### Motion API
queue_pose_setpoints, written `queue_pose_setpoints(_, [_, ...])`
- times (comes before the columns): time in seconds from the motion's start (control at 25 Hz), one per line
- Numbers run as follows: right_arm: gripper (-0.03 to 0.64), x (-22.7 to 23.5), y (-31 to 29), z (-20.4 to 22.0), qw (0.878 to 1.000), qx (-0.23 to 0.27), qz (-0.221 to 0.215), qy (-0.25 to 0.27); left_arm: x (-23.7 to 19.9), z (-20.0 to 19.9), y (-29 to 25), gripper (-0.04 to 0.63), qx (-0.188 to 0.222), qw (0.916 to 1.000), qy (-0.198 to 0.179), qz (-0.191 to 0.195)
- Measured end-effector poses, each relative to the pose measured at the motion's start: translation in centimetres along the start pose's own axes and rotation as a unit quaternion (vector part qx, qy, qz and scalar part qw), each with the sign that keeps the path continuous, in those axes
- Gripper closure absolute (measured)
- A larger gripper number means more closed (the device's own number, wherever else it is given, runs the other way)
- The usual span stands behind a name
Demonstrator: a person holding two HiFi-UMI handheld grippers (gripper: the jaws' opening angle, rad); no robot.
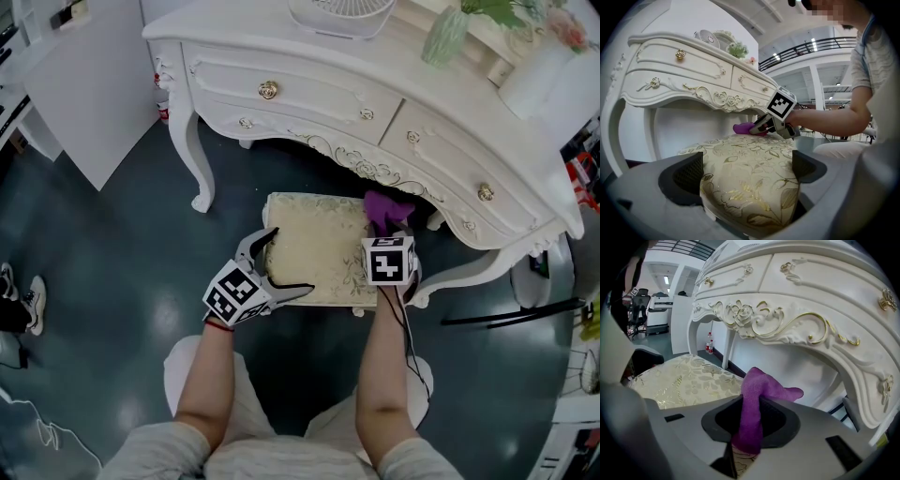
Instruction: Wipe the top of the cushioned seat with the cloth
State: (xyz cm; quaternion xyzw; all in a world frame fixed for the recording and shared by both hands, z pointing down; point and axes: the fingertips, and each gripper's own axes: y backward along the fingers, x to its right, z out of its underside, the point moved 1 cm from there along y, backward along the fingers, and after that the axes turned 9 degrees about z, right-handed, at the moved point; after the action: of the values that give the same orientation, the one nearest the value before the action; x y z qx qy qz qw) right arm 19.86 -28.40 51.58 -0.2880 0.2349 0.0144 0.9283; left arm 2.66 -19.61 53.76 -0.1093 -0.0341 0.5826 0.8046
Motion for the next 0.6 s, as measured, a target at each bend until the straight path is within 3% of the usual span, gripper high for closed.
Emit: queue_pose_setpoints(0.6, [0.529,-5.9,1.0,-2.9,0.997,0.02,-0.056,0.042,0.1,0.0,0.0,0.009,0.004,1.0,-0.001,0.003])
